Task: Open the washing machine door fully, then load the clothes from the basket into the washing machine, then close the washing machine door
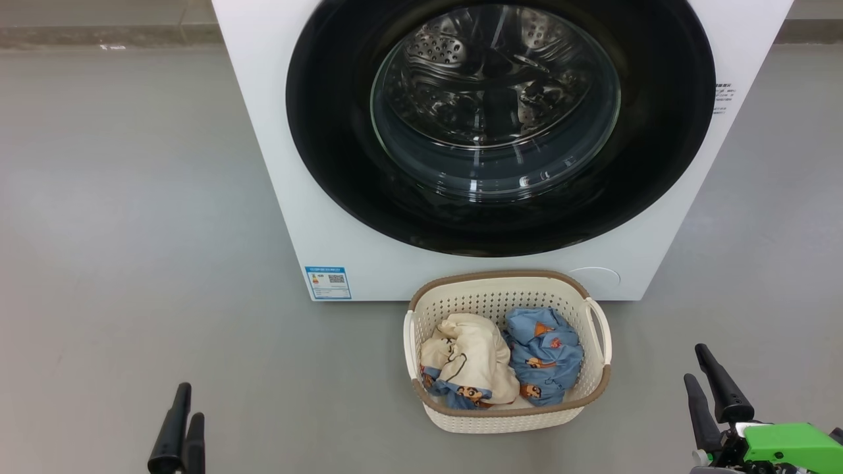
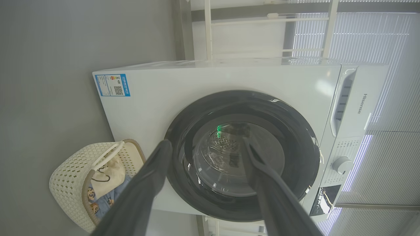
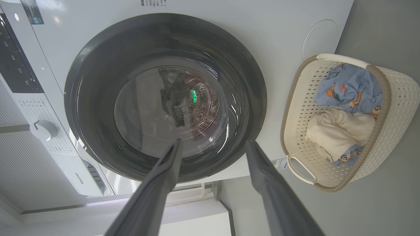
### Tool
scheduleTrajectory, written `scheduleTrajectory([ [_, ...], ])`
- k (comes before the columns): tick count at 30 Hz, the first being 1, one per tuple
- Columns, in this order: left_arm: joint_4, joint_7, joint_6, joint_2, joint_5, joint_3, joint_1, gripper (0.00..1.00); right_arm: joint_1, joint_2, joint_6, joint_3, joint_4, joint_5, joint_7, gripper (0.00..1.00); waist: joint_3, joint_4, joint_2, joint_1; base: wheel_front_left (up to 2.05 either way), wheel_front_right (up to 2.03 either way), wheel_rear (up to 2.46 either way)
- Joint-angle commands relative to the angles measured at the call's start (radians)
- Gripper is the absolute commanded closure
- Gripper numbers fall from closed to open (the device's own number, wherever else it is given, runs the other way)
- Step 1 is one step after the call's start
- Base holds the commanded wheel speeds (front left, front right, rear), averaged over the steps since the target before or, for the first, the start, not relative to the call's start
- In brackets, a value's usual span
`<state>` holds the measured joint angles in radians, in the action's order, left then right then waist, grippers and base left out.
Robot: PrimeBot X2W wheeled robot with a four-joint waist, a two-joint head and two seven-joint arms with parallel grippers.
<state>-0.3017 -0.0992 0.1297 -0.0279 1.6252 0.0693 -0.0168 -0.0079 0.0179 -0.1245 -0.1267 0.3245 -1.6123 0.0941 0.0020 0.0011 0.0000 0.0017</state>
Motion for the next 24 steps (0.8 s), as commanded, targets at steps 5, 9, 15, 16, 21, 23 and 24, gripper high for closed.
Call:
scheduleTrajectory([
  [5, 0.048, 0.018, 0.0, -0.018, -0.021, -0.005, -0.032, 0.0, -0.035, 0.017, -0.001, 0.017, -0.039, 0.018, -0.024, 0.0, 0.003, 0.002, 0.0, -0.0016, 0.0, 0.0, 0.0],
  [9, 0.052, 0.042, 0.0, -0.033, -0.059, -0.018, -0.034, 0.0, -0.04, 0.027, -0.001, 0.029, -0.043, 0.044, -0.039, 0.0, 0.003, 0.003, 0.0, -0.0017, 0.0, 0.0, 0.0],
  [15, 0.059, 0.064, 0.0, -0.049, -0.124, -0.034, -0.043, 0.0, -0.048, 0.037, -0.001, 0.044, -0.046, 0.095, -0.059, 0.0, 0.006, 0.005, 0.0, -0.0017, 0.0, 0.0, 0.0],
  [16, 0.061, 0.067, 0.0, -0.051, -0.139, -0.034, -0.045, 0.0, -0.049, 0.038, -0.001, 0.046, -0.047, 0.104, -0.062, 0.0, 0.006, 0.005, 0.0, -0.0017, 0.0, 0.0, 0.0],
  [21, 0.073, 0.082, 0.0, -0.054, -0.212, -0.038, -0.05, 0.0, -0.057, 0.045, -0.002, 0.053, -0.053, 0.17, -0.077, 0.0, 0.009, 0.007, 0.0, -0.0017, 0.0, 0.0, 0.0],
  [23, 0.074, 0.085, 0.0, -0.055, -0.226, -0.039, -0.051, 0.0, -0.059, 0.047, -0.002, 0.055, -0.054, 0.186, -0.08, 0.0, 0.01, 0.007, 0.0, -0.0017, 0.0, 0.0, 0.0],
  [24, 0.076, 0.088, 0.0, -0.057, -0.242, -0.04, -0.052, 0.0, -0.06, 0.047, -0.002, 0.055, -0.055, 0.202, -0.083, 0.0, 0.01, 0.007, 0.0, -0.0017, 0.0, 0.0, 0.0],
])
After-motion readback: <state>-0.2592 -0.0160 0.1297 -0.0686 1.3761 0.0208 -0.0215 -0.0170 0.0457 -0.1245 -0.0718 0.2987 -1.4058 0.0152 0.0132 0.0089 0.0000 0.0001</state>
